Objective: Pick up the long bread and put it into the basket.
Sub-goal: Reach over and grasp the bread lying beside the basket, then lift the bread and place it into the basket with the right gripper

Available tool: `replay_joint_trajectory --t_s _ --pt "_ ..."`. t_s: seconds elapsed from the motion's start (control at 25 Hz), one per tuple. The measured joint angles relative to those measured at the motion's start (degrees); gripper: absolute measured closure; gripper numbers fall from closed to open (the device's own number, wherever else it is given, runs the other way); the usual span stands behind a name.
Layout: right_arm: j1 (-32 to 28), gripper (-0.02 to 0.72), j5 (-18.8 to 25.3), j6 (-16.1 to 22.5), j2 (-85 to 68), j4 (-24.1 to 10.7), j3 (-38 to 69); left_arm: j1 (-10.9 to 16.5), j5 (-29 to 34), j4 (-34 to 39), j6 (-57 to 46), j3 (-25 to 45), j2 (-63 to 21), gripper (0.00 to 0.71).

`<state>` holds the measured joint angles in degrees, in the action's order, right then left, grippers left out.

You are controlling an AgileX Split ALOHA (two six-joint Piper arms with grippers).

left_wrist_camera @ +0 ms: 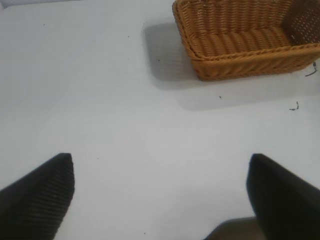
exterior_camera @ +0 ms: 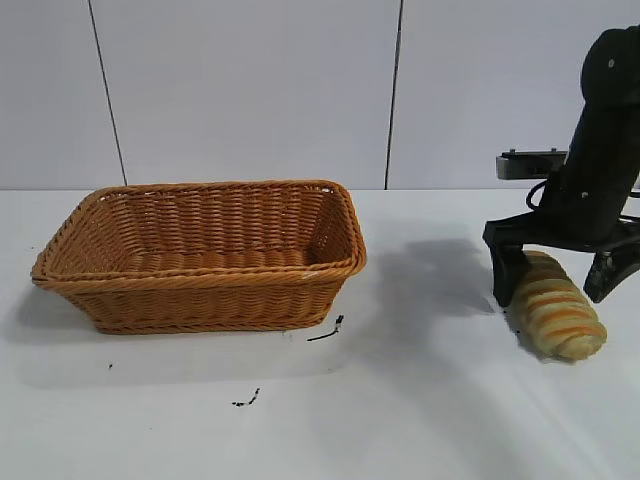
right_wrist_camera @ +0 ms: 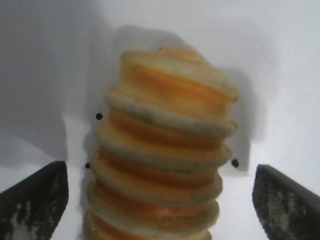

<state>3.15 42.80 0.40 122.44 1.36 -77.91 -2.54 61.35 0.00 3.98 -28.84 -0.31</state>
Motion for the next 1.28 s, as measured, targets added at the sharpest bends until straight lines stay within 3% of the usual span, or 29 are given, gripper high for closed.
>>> replay_joint_trajectory --t_s 0.2,0.32,0.52,0.8,0.88,1.08,1.28 --pt "0.00 0.402 0.80 0.00 0.00 0.54 0.00 0.00 0.00 0.00 0.00 0.00 0.00 0.014" --pt "0.00 0.488 0.91 0.00 0.00 0.72 -0.07 0.00 0.00 0.00 0.00 0.00 0.00 0.014" --pt "0.00 0.513 3.33 -0.40 -2.92 0.72 -1.94 0.00 0.00 0.00 0.00 0.00 0.00 0.014" --pt "0.19 0.516 19.93 -0.40 -7.78 0.94 -16.47 0.00 0.00 0.00 0.00 0.00 0.00 0.014" --pt "0.97 0.517 22.84 -0.40 -7.77 0.94 -20.37 0.00 0.00 0.00 0.00 0.00 0.00 0.014" --pt "5.16 0.517 26.46 -0.84 -6.98 0.88 -29.22 0.00 0.00 0.00 0.00 0.00 0.00 0.014" --pt "11.19 0.517 26.59 -1.09 -2.94 0.88 -37.87 0.00 0.00 0.00 0.00 0.00 0.00 0.014"
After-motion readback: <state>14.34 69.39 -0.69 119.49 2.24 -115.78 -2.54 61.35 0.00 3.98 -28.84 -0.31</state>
